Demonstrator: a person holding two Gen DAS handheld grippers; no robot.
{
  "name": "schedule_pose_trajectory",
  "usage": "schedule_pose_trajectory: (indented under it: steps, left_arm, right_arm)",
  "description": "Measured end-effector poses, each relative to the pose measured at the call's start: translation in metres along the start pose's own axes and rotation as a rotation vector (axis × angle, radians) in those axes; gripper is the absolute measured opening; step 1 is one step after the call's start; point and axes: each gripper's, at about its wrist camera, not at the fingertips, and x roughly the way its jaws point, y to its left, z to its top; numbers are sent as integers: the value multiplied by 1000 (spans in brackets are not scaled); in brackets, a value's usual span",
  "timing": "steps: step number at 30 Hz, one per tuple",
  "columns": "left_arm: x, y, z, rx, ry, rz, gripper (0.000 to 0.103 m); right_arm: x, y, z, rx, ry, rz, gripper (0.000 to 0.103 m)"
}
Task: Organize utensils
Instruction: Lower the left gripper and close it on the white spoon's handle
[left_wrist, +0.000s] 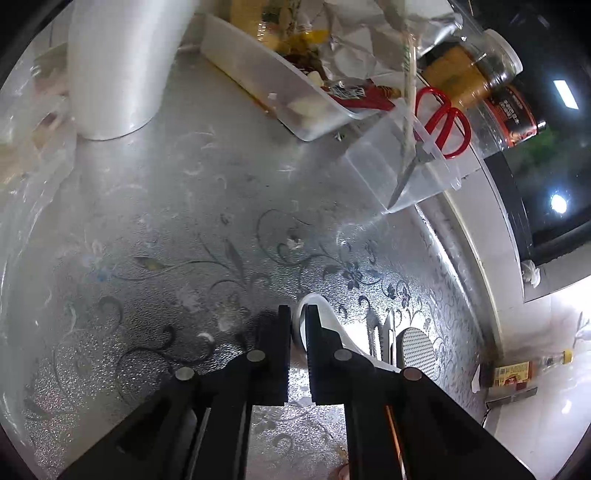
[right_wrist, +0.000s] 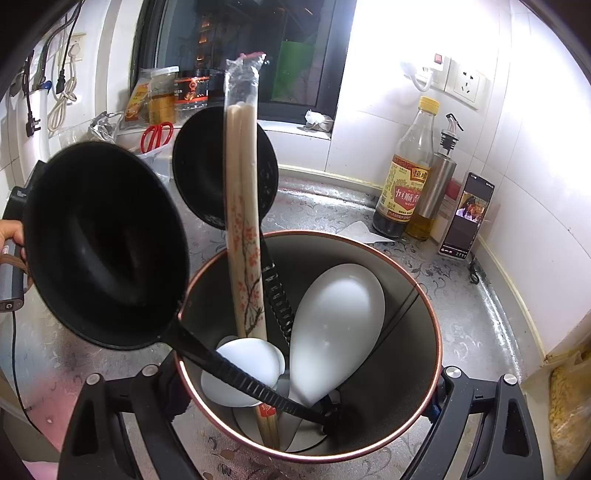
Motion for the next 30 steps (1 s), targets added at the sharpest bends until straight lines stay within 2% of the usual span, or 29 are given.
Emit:
schedule_pose_trajectory:
  steps: [9, 16, 20, 22, 23, 24, 26, 30]
  left_arm:
    - [-21, 20, -22, -68, -48, -41, 5]
    - [-47, 13, -27, -20, -104, -50, 5]
    - [-44, 9, -22, -10, -90, -49, 5]
    - [-39, 10, -19, -17, -63, -28, 8]
    - [-37, 10, -18, -20, -59, -26, 14]
    - [-37, 11, -17, -22, -58, -24, 26]
    - [-35, 13, -16, -23, -59, -25, 37]
    - [-23, 5, -10, 9, -51, 9, 37]
  right_arm:
    - [-1, 3, -1, -9, 2, -6, 94]
    - [0, 1, -2, -6, 5, -5, 95]
    - [-1, 1, -3, -3, 4, -4, 95]
    - [-1, 2, -3, -4, 4, -3, 95]
    - [-1, 2, -4, -5, 4, -4, 95]
    - [-1, 1, -3, -6, 4, -4, 95]
    - [-1, 1, -3, -9, 3, -1, 95]
    - [-1, 2, -3, -12, 3, 1, 95]
